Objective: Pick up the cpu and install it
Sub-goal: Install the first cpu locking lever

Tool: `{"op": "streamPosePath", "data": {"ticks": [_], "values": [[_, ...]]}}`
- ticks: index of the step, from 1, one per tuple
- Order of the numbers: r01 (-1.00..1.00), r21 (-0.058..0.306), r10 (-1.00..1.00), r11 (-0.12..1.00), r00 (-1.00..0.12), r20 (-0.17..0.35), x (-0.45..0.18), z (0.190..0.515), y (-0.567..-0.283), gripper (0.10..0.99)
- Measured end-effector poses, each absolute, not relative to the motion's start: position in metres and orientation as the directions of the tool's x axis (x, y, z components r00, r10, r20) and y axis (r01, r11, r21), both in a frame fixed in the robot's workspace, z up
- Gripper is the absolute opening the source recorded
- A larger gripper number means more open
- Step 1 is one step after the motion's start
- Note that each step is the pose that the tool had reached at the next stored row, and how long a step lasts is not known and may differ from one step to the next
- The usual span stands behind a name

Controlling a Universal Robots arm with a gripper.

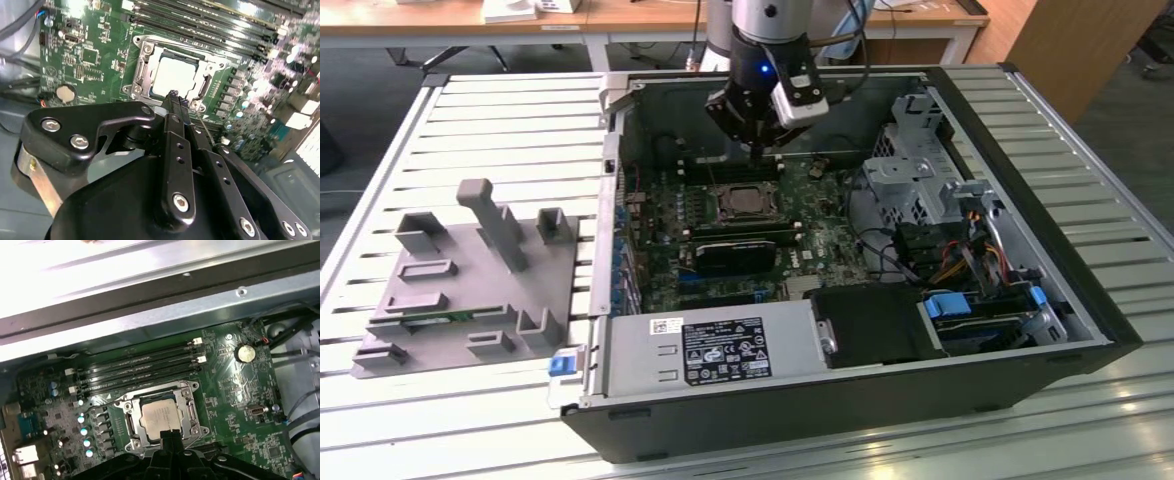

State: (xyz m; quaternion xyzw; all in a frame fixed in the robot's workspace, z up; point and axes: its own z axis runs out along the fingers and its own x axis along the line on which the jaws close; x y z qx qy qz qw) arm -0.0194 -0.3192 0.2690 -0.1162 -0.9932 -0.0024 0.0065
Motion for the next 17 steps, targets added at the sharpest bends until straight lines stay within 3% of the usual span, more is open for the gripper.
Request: {"op": "streamPosePath", "data": {"ticks": [17], "values": [[0.073, 0.003, 0.073, 0.997, -0.997, 0.013, -0.0264, 0.268, -0.3192, 0.106]]}}
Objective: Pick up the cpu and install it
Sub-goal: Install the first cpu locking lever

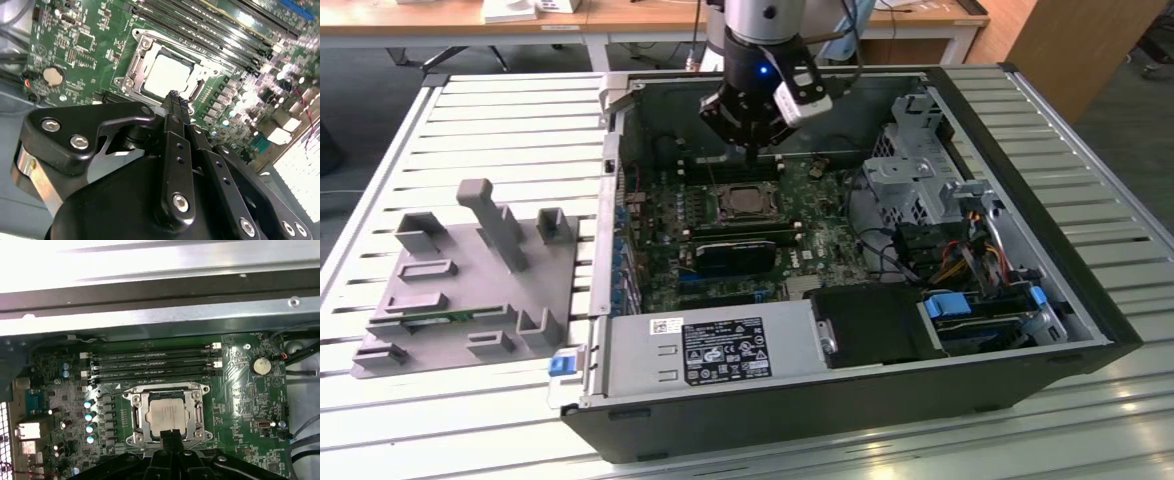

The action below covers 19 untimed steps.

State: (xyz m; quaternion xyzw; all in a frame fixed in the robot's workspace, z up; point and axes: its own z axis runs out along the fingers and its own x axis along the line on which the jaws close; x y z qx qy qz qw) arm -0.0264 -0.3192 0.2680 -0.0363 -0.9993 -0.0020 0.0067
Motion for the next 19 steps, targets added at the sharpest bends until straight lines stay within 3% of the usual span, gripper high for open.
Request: {"op": "streamPosePath", "data": {"ticks": [19], "values": [[0.012, 0.003, 0.012, 1.0, -1.0, 0.013, -0.0354, 0.2674, -0.3193, 0.106]]}}
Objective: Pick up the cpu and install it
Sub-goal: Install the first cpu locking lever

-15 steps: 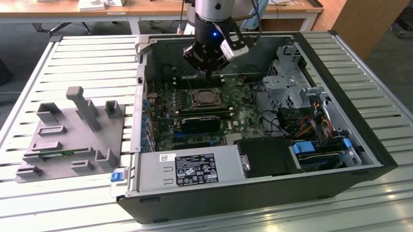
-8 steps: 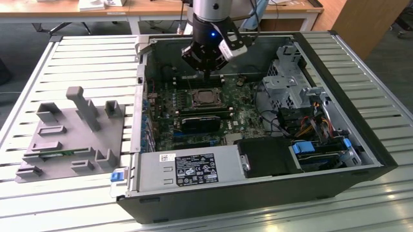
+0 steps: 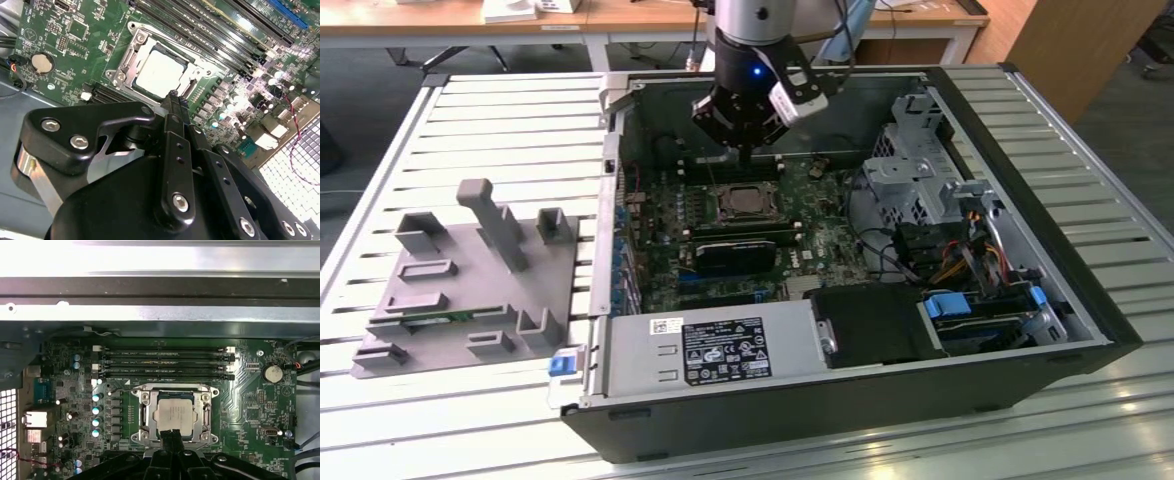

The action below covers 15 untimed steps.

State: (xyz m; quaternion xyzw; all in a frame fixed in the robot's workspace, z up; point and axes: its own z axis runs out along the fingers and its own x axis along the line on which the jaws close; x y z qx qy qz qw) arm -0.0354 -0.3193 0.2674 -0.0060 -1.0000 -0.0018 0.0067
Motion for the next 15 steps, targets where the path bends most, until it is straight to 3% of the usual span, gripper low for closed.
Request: {"op": "streamPosePath", "data": {"ticks": [15], "values": [[0.008, 0.003, 0.008, 1.0, -1.0, 0.012, -0.048, 0.267, -0.319, 0.106]]}}
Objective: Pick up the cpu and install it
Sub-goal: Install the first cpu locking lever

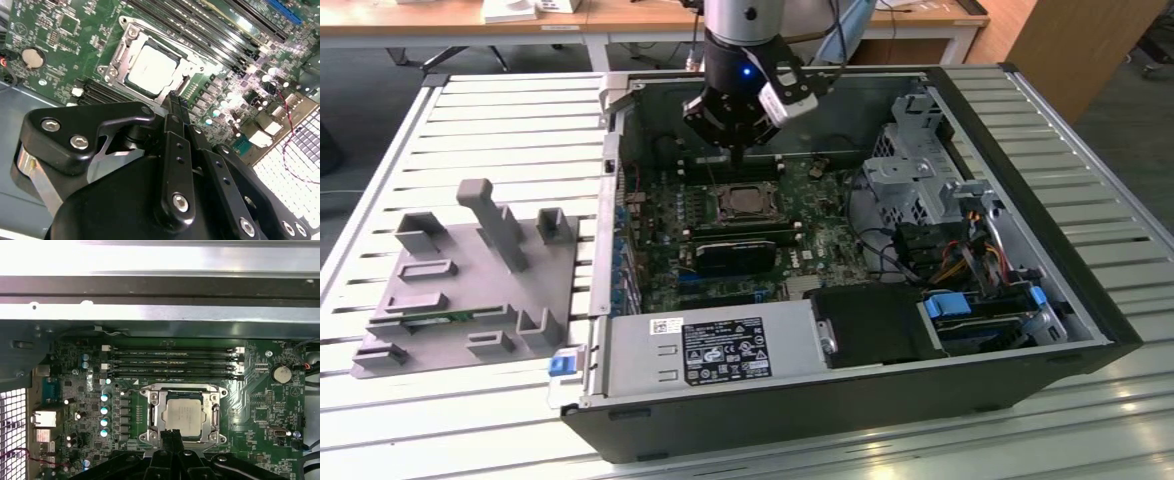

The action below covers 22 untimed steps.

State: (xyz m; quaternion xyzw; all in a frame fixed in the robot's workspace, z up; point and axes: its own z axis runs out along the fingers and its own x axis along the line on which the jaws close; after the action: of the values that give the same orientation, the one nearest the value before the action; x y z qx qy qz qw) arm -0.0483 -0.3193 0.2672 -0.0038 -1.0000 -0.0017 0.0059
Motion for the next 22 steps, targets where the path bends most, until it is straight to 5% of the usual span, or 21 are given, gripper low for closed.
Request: {"op": "streamPosePath", "data": {"ticks": [6, 11, 22], "values": [[0.007, 0.01, 0.007, 1.0, -1.0, 0.005, -0.061, 0.267, -0.319, 0.106], [0.007, 0.056, 0.007, 0.998, -1.0, 0.001, -0.074, 0.266, -0.319, 0.106], [0.006, 0.056, 0.008, 0.998, -1.0, -0.025, -0.092, 0.261, -0.319, 0.106]]}}
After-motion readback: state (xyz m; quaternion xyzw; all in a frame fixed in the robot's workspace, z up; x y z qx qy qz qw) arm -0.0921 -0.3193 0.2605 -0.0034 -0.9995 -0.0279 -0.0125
